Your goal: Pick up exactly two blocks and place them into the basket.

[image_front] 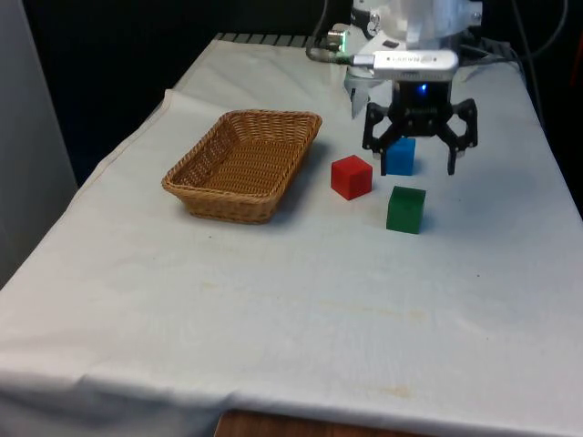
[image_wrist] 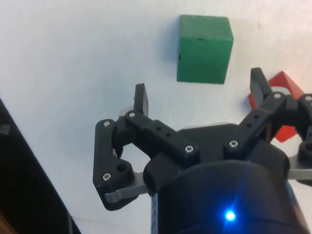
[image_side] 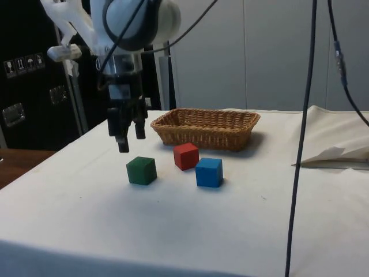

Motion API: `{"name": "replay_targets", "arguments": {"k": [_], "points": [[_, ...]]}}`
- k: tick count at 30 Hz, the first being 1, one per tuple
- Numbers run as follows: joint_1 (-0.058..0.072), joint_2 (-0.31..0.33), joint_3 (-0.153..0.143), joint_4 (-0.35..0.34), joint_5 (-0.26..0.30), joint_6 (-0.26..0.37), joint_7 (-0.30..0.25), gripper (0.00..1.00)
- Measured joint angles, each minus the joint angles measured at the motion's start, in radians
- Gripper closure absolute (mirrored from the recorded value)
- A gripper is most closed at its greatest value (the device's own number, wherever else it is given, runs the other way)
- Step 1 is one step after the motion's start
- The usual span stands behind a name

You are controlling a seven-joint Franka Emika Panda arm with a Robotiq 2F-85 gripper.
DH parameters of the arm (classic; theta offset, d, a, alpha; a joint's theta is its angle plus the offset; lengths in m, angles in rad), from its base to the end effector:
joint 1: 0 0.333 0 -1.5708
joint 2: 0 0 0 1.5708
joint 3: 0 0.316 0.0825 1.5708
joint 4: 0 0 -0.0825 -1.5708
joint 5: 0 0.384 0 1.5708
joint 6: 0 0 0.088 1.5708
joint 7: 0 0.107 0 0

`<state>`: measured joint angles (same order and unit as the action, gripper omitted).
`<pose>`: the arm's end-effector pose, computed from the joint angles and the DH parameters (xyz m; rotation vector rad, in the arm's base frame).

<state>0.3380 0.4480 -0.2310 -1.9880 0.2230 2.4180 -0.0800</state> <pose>0.6062 0.0706 0.2415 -3.0931 -0.0640 0.0006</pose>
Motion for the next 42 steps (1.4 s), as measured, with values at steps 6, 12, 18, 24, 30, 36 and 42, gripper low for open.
{"name": "replay_targets", "arguments": {"k": [6,12,18,24,30,36,42], "points": [[0.0,0.045,0.005,0.025,0.013,0.003,0.023,0.0],[0.0,0.104,0.01,0.052,0.028,0.018,0.047,0.0],[0.001,0.125,0.012,0.055,0.029,0.022,0.065,0.0],[0.001,0.138,0.012,0.06,0.029,0.024,0.067,0.0],[0.001,0.153,0.013,0.066,0.029,0.024,0.071,0.0],[0.0,0.162,0.012,0.082,0.029,0.023,0.071,0.0],[0.0,0.163,0.011,0.084,0.029,0.022,0.07,0.09]]}}
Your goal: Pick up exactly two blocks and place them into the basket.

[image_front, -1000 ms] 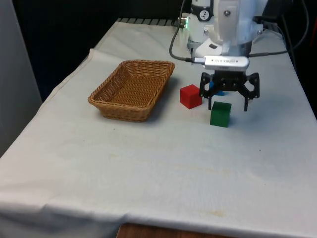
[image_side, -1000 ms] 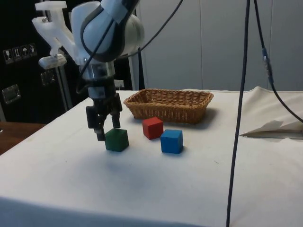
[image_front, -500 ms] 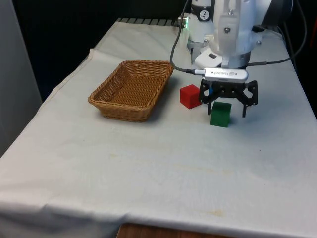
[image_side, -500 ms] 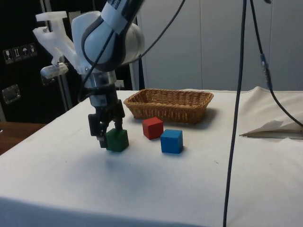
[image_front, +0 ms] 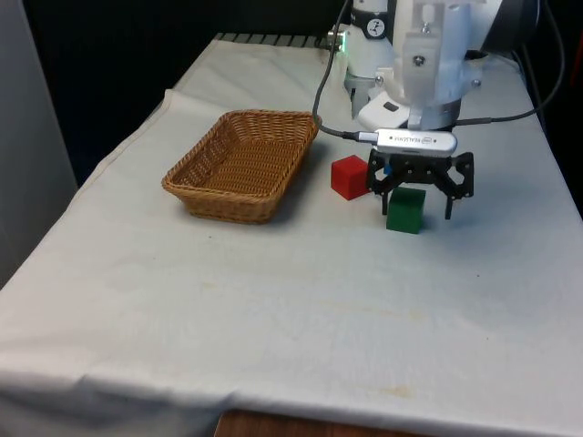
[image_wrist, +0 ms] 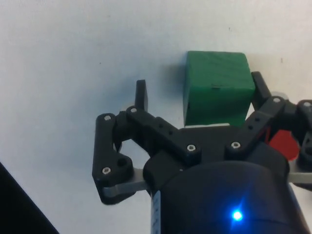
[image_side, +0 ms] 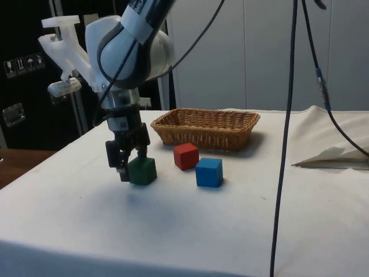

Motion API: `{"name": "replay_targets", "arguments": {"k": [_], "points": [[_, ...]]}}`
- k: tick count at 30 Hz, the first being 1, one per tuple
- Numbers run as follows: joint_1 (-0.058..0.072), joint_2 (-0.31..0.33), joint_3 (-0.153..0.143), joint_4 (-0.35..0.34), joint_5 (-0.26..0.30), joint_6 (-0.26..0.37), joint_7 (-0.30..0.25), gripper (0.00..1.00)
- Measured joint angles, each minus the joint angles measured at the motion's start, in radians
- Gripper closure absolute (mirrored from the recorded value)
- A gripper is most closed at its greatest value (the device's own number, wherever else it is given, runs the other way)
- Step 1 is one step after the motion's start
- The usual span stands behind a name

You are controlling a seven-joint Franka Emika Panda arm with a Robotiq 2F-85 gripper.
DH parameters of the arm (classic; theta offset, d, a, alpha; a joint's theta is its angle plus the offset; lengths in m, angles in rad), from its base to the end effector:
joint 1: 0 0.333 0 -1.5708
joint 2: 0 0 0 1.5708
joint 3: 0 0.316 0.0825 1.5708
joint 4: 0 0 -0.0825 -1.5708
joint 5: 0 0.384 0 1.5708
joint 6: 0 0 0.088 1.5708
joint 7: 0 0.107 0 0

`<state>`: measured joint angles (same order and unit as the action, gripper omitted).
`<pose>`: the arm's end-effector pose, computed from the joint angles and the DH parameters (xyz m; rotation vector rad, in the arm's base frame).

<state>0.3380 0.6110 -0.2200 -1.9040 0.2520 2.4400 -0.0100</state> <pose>0.6178 0.0782 0.1768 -3.1125 0.0532 0.0821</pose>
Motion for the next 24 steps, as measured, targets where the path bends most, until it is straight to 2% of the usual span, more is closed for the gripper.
{"name": "replay_targets", "arguments": {"k": [8,9,20,24], "points": [[0.0,0.0,0.0,0.0,-0.001,0.0,-0.001,0.95],[0.0,0.0,0.0,0.0,-0.001,0.0,-0.001,1.0],[0.0,-0.005,-0.001,0.002,-0.002,-0.001,-0.001,1.0],[0.0,-0.033,-0.004,0.002,-0.01,-0.029,0.006,1.0]]}}
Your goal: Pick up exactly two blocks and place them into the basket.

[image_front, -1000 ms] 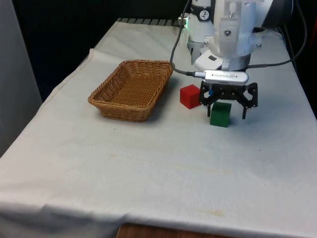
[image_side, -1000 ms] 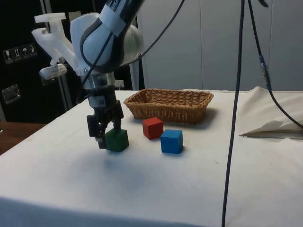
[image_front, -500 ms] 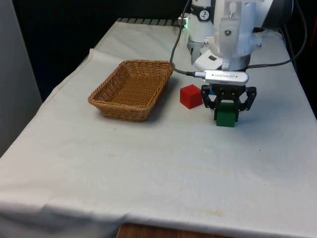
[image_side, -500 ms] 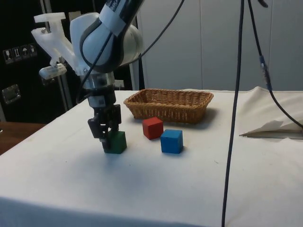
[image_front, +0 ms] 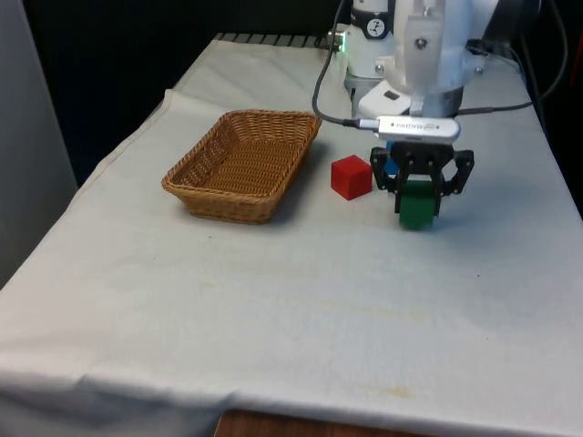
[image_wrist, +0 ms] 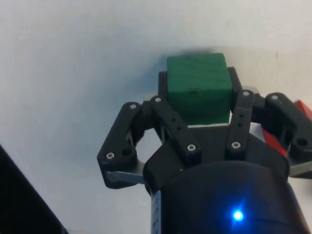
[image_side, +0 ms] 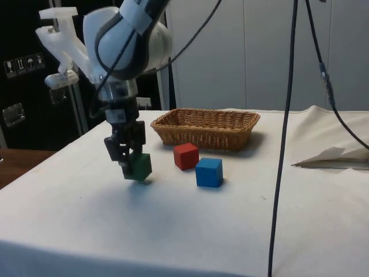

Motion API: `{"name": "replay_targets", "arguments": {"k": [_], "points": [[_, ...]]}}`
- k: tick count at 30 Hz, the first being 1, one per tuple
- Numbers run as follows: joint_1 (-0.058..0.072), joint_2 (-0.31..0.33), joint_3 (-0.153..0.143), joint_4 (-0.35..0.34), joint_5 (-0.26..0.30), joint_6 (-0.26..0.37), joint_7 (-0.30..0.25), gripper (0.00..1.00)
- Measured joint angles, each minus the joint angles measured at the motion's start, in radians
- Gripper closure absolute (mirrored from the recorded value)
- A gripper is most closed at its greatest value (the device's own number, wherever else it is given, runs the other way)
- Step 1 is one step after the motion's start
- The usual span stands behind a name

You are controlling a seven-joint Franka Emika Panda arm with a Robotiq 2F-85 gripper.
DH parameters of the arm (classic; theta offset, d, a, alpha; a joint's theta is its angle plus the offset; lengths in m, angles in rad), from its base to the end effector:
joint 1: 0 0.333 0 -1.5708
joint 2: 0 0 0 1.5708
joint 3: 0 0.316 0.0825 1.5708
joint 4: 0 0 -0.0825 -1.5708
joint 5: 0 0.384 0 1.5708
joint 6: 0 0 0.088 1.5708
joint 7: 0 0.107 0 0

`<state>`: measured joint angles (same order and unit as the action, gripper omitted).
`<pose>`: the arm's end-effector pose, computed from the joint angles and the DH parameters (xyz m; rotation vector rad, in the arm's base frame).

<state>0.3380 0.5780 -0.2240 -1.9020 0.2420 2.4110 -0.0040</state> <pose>0.6203 0.0778 0.1956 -3.1087 0.0535 0.0749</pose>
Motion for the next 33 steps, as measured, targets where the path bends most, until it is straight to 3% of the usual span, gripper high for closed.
{"name": "replay_targets", "arguments": {"k": [10,33], "points": [[0.001,-0.049,-0.013,-0.001,-0.018,-0.052,0.018,1.0],[0.0,-0.144,-0.11,0.03,-0.054,-0.199,0.027,1.0]]}}
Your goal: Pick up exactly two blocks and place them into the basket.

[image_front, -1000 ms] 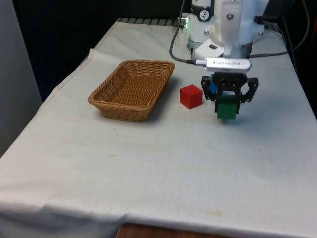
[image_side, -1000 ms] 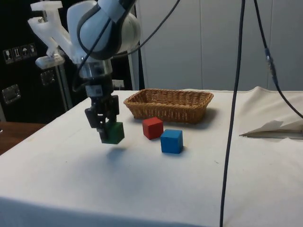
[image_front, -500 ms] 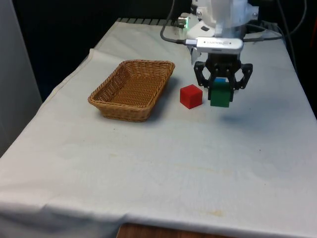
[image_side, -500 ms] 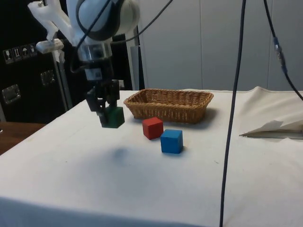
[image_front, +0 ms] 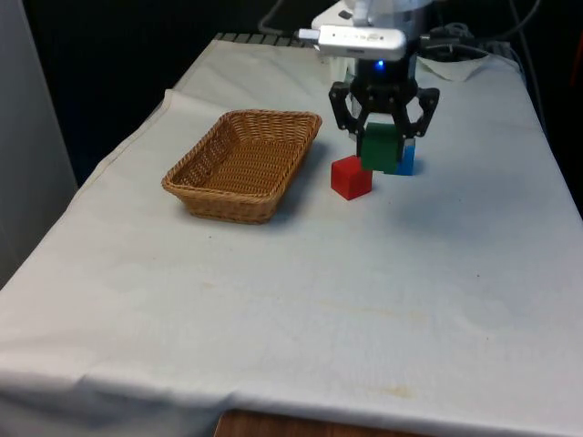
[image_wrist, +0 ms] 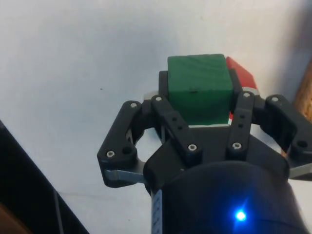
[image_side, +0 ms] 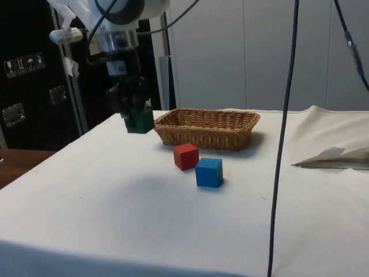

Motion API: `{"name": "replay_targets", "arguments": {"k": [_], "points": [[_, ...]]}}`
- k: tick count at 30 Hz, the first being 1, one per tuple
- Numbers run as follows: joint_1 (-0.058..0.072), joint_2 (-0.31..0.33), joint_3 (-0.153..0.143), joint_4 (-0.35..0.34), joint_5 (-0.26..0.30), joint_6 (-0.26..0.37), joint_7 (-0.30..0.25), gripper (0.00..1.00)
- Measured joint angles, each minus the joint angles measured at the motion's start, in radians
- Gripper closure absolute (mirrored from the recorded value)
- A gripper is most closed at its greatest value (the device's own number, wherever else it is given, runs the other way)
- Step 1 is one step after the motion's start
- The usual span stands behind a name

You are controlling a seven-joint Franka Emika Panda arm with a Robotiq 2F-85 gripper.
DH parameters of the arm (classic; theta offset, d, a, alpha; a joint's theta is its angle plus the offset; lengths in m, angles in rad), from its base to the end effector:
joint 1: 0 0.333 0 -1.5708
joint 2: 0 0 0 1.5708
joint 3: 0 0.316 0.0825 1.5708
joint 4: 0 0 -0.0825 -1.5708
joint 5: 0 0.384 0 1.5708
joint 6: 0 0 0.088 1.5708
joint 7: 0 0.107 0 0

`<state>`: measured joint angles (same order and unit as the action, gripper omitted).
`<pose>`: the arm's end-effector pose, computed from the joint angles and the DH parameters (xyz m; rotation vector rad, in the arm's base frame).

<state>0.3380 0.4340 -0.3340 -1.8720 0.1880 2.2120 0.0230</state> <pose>0.6266 0.0206 0.2872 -3.1284 0.1762 0.1008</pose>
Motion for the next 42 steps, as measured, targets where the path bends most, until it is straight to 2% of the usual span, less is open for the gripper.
{"name": "replay_targets", "arguments": {"k": [17,21,29,38,42], "points": [[-0.003,-0.049,-0.09,-0.005,-0.003,-0.045,-0.075,1.0],[-0.003,-0.064,-0.102,-0.017,-0.003,-0.045,-0.088,1.0],[-0.005,-0.118,-0.141,-0.079,-0.019,-0.023,-0.126,1.0],[-0.007,-0.13,-0.182,-0.107,-0.02,0.003,-0.179,1.0],[-0.009,-0.13,-0.191,-0.112,-0.02,0.009,-0.195,1.0]]}}
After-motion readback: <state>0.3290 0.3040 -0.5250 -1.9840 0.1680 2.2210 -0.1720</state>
